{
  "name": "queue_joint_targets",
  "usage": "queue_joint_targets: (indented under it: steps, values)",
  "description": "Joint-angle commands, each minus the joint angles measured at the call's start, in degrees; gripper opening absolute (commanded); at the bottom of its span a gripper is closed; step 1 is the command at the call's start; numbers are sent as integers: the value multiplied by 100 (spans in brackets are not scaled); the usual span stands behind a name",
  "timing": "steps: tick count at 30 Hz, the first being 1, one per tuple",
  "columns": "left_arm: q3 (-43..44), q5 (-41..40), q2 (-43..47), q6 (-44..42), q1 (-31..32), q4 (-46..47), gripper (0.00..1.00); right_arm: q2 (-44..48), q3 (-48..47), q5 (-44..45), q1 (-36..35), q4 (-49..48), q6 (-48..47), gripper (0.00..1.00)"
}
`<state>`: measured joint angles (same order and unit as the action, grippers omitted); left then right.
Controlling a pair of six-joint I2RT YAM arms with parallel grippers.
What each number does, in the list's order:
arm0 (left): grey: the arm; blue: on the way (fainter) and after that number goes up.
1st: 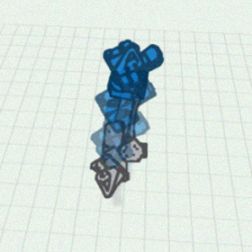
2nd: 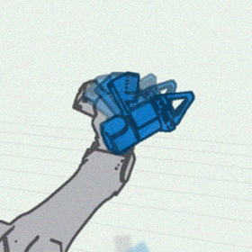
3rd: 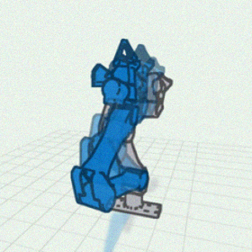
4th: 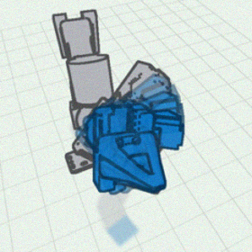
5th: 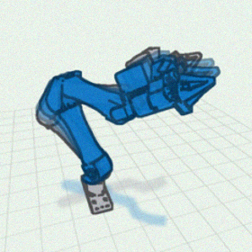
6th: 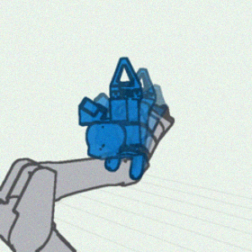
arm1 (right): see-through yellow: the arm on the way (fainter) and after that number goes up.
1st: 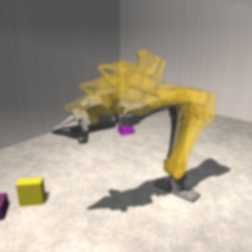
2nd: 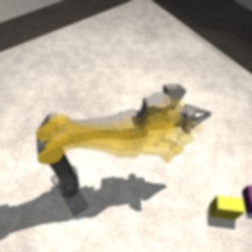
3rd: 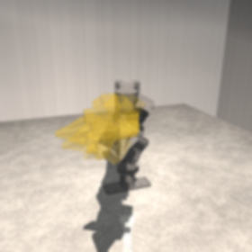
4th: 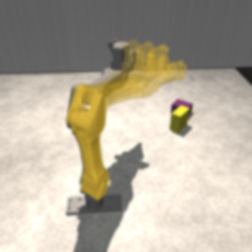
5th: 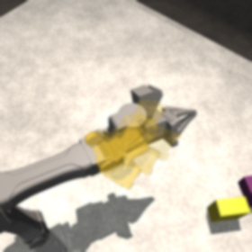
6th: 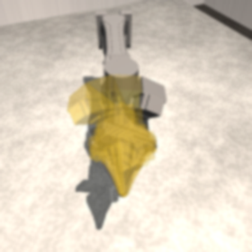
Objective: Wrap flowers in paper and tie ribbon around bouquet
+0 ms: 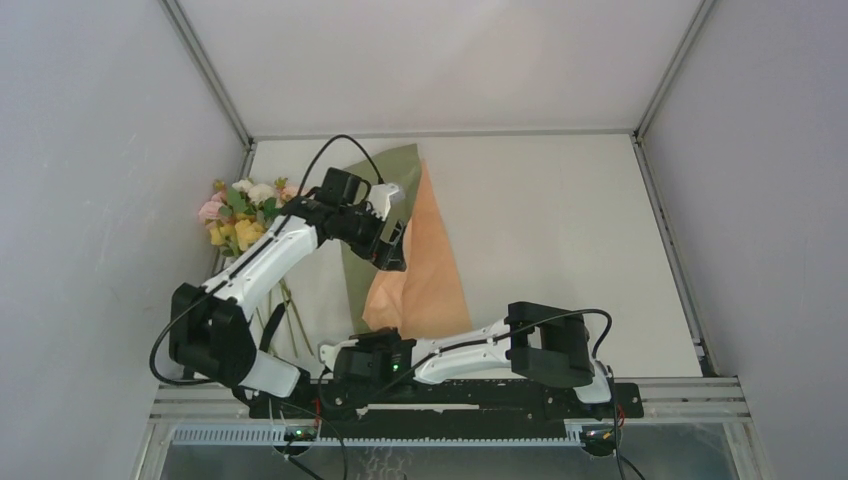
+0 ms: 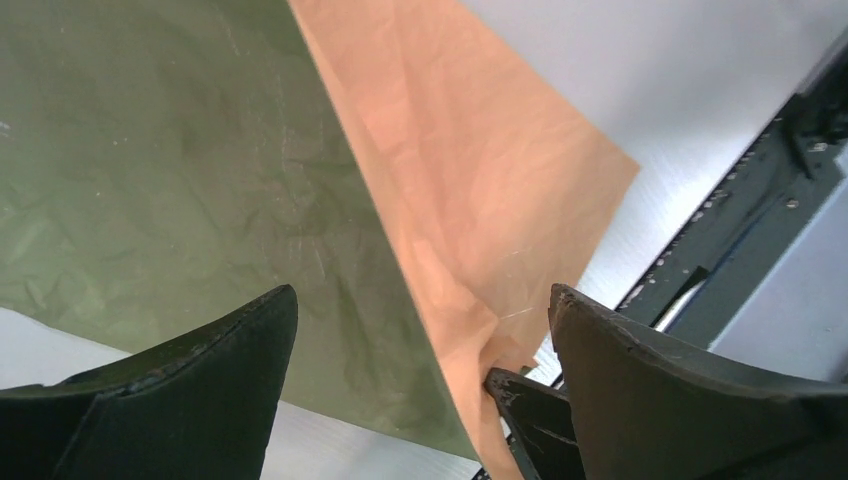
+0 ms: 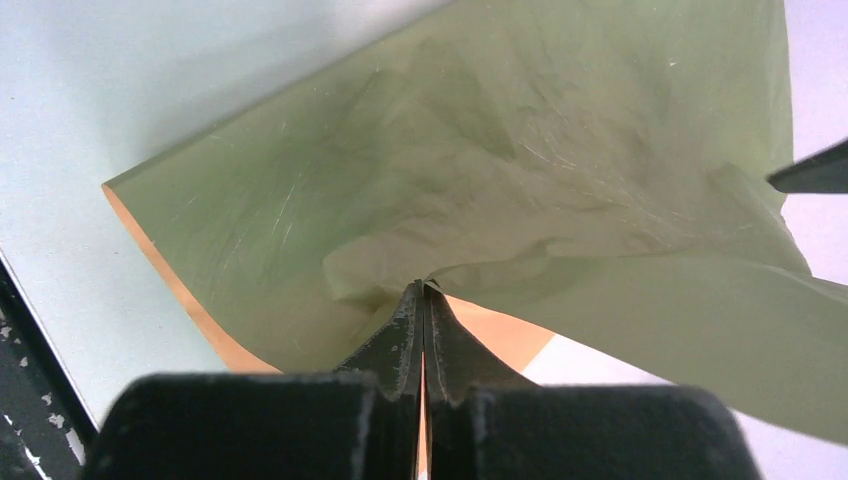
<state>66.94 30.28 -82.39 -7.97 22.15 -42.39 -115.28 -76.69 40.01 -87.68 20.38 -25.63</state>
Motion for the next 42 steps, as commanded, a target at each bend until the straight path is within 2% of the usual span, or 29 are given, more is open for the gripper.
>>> queue_joint_targets:
  steps: [1,4,5,6,7,8,9,10,11,12,15,16,18,21,25,28,30,32,34,38,40,42]
  values:
    - [442,-850,-315,-115,216,2,100,24,-176,82,-54,14,18,0]
    - [492,-1176,-548,-134,337,-28,100,24,-171,93,-56,2,29,0]
    - [535,-1148,-625,-160,349,-70,92,24,-172,107,-56,-4,23,0]
    - [568,-1045,-681,-188,351,-140,76,31,-176,116,-56,1,32,0]
    - [599,-905,-708,-233,351,-210,54,41,-172,127,-56,1,44,0]
    - [634,-724,-716,-301,351,-303,23,41,-165,133,-50,-12,61,0]
    - [670,-566,-698,-362,351,-399,3,43,-163,152,-55,-12,77,0]
    - [686,-464,-657,-419,351,-470,0,48,-163,202,-50,-16,69,0]
    - [682,-383,-590,-492,351,-532,0,68,-163,281,-53,-5,81,2]
    - [661,-353,-514,-551,345,-554,0,98,-163,413,-63,0,108,9]
    - [593,-619,-229,-584,210,-528,0,341,-163,620,-57,186,372,45]
    - [586,-775,-116,-583,100,-496,0,480,-118,625,-50,234,509,52]
    - [540,-950,119,-554,-261,-397,0,832,8,528,-56,310,730,59]
    - [401,-914,506,-575,-938,-293,0,1501,184,158,-39,526,1027,65]
    - [-28,-586,1007,-628,-1769,-100,0,2694,367,-1156,103,802,1340,71]
    - [-396,-536,1279,-708,-2089,-16,0,3491,598,-3091,740,811,1818,97]
    - [-577,-553,1410,-723,-2193,36,0,3989,955,-4708,1630,509,2294,100]
    - [-694,-558,1508,-739,-2434,62,0,4394,1491,-5584,2698,-58,2827,100]
    - [-796,-535,1601,-757,-2561,65,0,4599,1898,-5767,3640,-499,3468,100]
    - [-1004,-589,1734,-836,-2631,81,0,4154,1994,-5169,5297,-345,4856,95]
    - [-1074,-583,1806,-850,-2649,91,0,3585,1964,-5241,5699,-503,5023,93]
    - [-1132,-544,1880,-864,-2647,111,0,2982,1669,-5385,5815,-544,4968,93]
